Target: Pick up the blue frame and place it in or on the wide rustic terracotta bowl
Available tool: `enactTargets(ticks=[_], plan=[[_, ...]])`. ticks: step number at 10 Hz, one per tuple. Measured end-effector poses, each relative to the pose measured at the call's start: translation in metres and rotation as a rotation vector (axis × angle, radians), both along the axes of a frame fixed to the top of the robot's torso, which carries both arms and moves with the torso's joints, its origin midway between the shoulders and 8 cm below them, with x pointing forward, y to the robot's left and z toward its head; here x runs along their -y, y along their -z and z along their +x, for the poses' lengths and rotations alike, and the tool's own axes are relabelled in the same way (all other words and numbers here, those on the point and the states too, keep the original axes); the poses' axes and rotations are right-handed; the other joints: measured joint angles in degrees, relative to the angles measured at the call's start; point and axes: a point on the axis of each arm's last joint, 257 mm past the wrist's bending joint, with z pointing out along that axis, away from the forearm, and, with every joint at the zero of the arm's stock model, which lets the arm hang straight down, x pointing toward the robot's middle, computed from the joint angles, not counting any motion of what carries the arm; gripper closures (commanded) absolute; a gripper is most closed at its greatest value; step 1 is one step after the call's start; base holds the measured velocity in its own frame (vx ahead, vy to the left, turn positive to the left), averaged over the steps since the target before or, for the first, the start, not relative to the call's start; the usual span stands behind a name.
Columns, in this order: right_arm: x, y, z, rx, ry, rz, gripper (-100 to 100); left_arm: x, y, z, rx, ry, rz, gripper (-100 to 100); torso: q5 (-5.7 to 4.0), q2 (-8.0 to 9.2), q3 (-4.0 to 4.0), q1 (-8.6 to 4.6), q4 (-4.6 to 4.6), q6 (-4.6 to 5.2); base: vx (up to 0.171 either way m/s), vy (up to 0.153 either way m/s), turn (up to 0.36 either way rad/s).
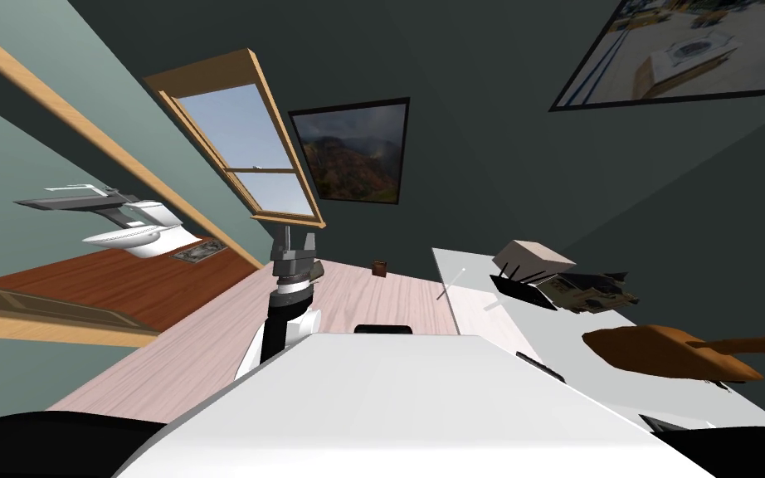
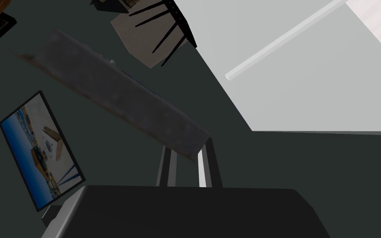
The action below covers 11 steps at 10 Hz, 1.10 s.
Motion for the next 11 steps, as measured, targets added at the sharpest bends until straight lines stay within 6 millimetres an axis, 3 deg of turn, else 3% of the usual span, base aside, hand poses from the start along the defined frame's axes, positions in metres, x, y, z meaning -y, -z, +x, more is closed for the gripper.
enactTargets(ticks=[11], plan=[[0.067, -0.032, -0.076, -0.096, -0.050, 0.099, 100, 0.000, 0.000, 0.000, 0.000, 0.000, 0.000, 0, -0.09, -0.07, -0.07, -0.16, -0.08, -0.08, -0.019, -0.036, 0.008]])
